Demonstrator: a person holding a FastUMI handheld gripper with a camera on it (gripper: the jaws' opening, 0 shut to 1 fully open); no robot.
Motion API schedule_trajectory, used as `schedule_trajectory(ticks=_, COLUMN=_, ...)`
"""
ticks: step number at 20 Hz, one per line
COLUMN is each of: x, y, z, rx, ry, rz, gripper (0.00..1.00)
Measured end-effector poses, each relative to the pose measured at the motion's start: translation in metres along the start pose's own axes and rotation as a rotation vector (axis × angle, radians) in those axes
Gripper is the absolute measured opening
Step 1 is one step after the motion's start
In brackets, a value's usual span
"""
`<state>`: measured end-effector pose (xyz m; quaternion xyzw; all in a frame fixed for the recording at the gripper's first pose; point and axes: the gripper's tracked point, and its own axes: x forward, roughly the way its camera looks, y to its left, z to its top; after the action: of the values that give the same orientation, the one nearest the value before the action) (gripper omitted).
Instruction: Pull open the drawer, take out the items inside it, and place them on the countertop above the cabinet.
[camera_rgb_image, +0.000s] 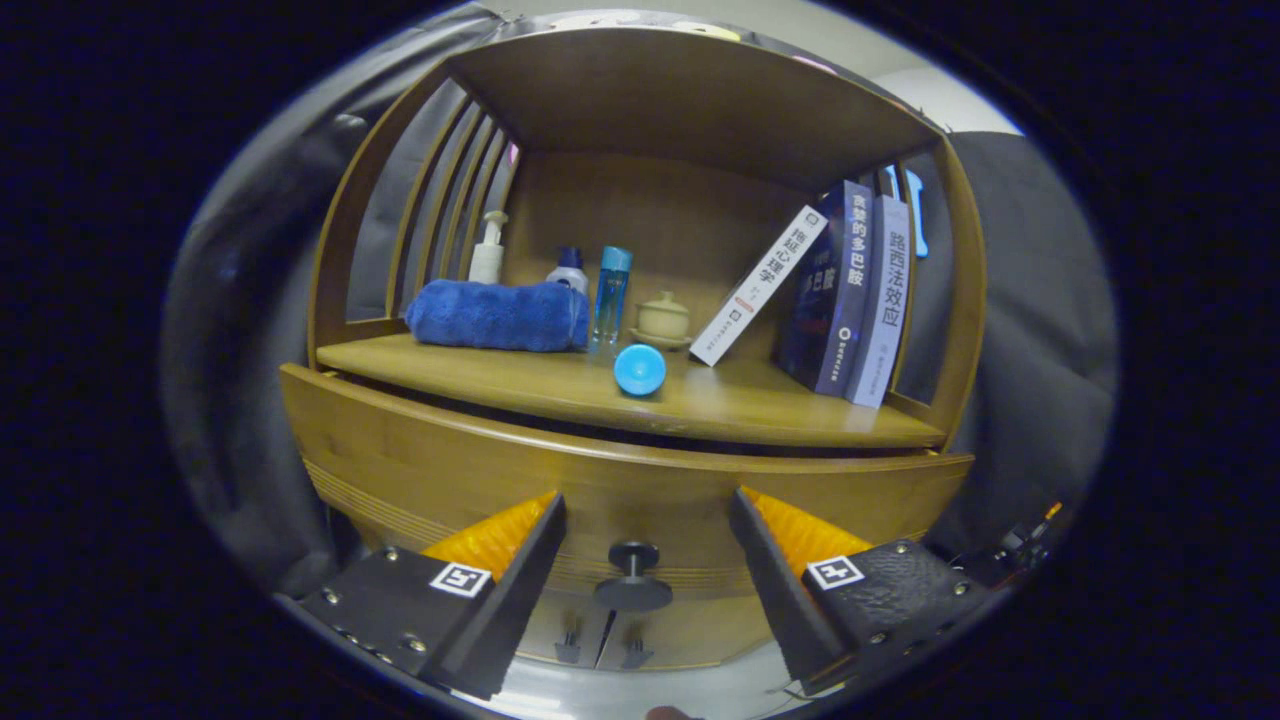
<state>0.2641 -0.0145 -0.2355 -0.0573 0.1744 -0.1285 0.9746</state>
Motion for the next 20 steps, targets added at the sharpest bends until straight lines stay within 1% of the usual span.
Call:
schedule_trajectory(ticks=6, x=0.017, y=0.006, z=0.002, rx=0.017, ry=0.011, rz=0.009, gripper=0.99)
schedule_trajectory(ticks=9, x=0.015, y=0.006, z=0.002, rx=0.008, ry=0.005, rz=0.01, gripper=0.99)
schedule_trajectory(ticks=12, x=0.006, y=0.005, z=0.013, rx=0.05, ry=-0.016, rz=0.019, gripper=0.98)
schedule_trajectory(ticks=15, x=-0.025, y=0.006, z=0.046, rx=0.066, ry=-0.09, rz=0.053, gripper=0.97)
schedule_trajectory(ticks=20, x=-0.106, y=-0.001, z=0.131, rx=0.066, ry=-0.262, rz=0.132, gripper=0.97)
